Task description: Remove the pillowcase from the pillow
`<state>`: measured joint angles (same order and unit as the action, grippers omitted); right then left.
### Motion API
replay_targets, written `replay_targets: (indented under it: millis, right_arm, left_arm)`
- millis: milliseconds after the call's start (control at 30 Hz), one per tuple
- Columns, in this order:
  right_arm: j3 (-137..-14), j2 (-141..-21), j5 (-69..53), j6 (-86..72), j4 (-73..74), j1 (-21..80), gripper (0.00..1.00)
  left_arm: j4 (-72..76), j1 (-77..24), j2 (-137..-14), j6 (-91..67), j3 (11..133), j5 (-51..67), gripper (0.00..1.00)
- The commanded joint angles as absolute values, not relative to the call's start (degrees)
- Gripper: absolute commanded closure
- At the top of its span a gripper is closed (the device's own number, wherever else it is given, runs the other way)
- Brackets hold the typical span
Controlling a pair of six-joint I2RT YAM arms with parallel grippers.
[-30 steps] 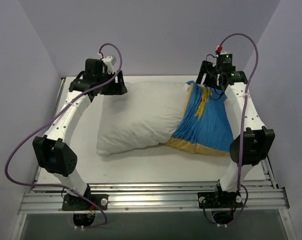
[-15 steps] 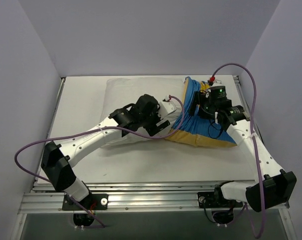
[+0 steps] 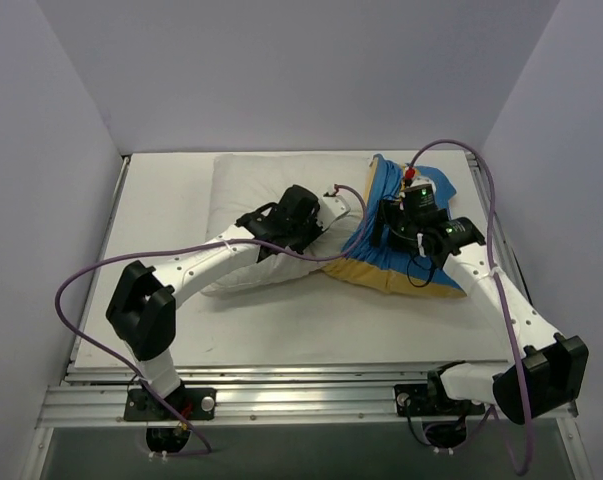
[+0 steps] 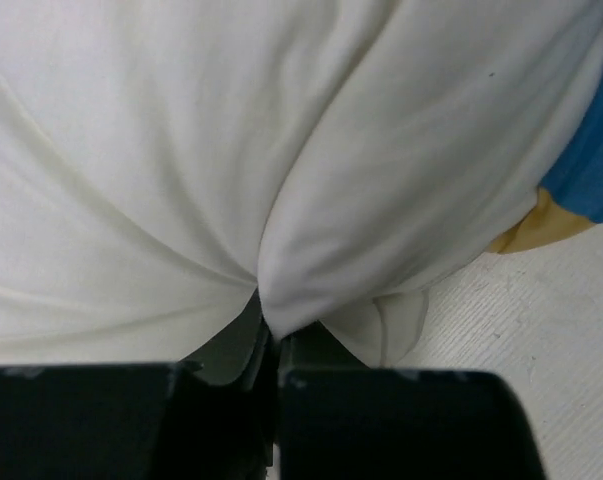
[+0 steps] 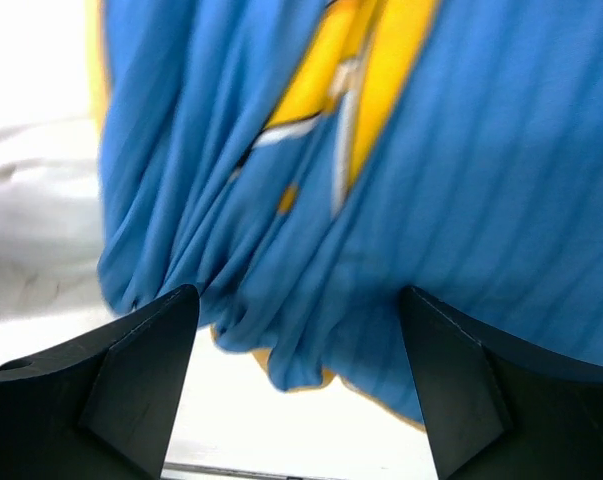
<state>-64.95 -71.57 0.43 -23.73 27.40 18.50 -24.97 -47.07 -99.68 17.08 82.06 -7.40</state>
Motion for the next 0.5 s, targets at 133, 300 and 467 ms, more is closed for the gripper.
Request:
replay_targets:
  millis: [133,300,467]
  right_arm:
    - [-65.5,-70.3,5.2,-30.3,28.7,27.1,0.23]
    - [-63.4,-72.0,9.5,-36.2,27.3,32.4,0.23]
    - [-61.3,-75.4,10.7,-37.9,23.7,34.2,0.26]
  left_arm:
    - [-30.3,-43.2,-100.1,5.7,86.6,1.9,0.98]
    - [-33.1,-43.1,-98.7,0.7,90.8,5.4,0.98]
    - [-32.9,-43.2,-96.8,-1.2,91.5,9.2,0.98]
